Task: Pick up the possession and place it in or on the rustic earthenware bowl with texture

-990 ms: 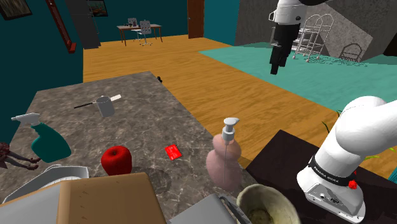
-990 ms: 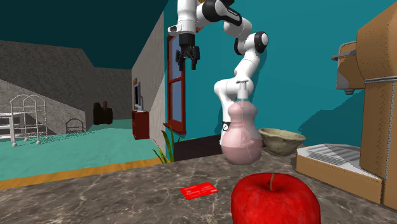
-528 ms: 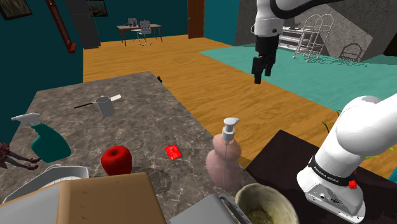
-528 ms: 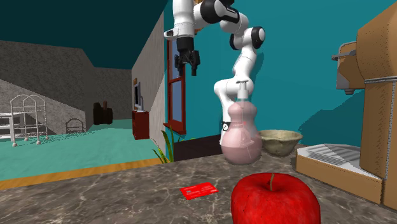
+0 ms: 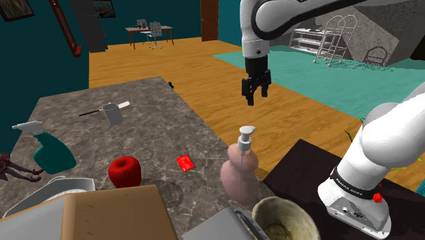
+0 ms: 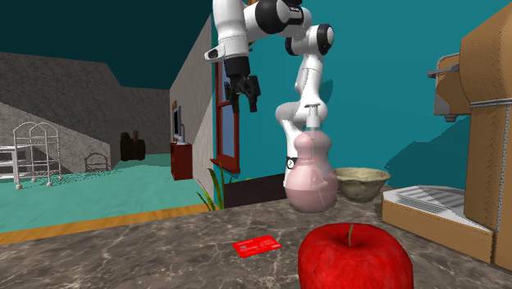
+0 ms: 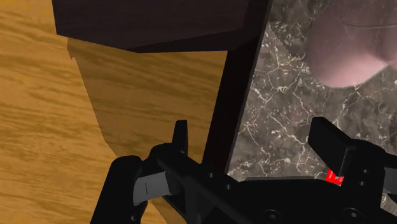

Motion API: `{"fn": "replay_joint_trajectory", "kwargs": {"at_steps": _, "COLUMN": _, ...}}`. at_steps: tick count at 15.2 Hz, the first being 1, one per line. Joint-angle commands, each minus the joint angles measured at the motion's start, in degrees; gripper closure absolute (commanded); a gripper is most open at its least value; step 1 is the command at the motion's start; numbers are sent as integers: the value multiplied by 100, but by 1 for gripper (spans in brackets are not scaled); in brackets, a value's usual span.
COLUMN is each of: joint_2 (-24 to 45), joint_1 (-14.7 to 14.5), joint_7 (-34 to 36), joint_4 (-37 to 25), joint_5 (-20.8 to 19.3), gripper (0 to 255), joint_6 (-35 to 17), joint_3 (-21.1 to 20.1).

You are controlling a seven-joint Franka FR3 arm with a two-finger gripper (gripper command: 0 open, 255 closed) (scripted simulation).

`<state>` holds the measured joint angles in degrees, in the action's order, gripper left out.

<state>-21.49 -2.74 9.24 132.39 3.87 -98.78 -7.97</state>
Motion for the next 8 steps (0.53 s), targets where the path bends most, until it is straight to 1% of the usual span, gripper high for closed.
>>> {"fn": "replay_joint_trajectory", "kwargs": {"at_steps": 1, "joint_2": 439, "joint_1": -54, "joint_7": 253, "joint_4": -159, "joint_5": 110, "gripper": 0, "joint_6": -142, "joint_3": -134}}
{"fn": "replay_joint_trajectory", "kwargs": {"at_steps": 8, "joint_2": 2014, "joint_1": -247, "joint_7": 1015, "joint_4": -1013, "joint_5": 339, "gripper": 0, "joint_6": -436, "joint_3": -472}}
